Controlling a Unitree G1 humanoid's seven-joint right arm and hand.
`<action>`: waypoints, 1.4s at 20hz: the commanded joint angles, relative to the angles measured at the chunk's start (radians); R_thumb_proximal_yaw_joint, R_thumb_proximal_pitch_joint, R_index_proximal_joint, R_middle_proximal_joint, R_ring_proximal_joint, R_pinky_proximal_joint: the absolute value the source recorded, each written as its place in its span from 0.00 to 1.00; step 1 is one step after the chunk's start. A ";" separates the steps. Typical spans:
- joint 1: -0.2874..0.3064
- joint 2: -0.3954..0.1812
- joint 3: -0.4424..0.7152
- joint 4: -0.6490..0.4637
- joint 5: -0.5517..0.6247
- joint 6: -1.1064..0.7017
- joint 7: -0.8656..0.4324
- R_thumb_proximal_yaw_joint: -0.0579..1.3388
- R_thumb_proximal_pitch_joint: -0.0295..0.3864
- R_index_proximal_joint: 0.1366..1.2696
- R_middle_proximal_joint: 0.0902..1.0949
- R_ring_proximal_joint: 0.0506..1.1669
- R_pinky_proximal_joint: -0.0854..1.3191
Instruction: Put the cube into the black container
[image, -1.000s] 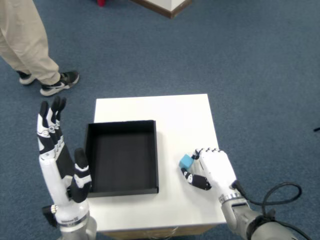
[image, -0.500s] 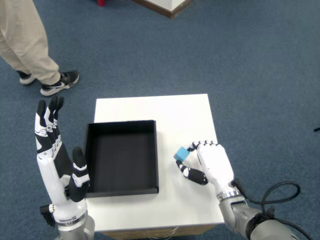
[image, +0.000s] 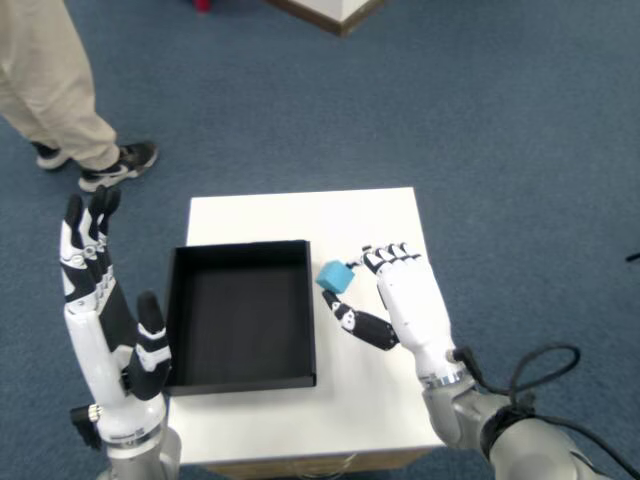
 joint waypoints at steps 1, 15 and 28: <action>-0.093 -0.007 0.026 0.028 -0.017 -0.071 -0.137 0.93 0.44 0.85 0.62 0.46 0.44; -0.201 -0.004 0.073 -0.100 -0.067 0.012 -0.187 0.94 0.48 0.86 0.64 0.46 0.42; -0.251 -0.008 -0.058 -0.285 -0.196 0.213 -0.055 0.90 0.52 0.83 0.64 0.47 0.44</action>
